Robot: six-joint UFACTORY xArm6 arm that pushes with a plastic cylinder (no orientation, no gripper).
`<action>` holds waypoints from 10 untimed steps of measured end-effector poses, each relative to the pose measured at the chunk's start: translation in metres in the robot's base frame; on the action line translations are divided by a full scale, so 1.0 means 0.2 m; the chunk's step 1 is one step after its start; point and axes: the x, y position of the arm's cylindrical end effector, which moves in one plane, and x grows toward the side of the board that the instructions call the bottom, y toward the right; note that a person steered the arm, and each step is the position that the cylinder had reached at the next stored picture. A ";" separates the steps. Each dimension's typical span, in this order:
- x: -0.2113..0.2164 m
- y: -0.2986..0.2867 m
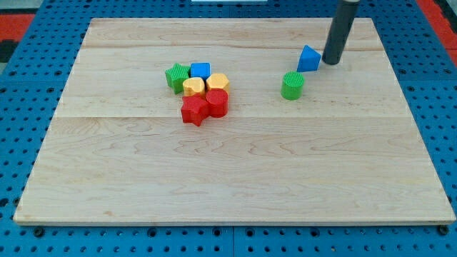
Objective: Place the blue triangle to the top right of the blue cube
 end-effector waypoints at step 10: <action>-0.31 -0.86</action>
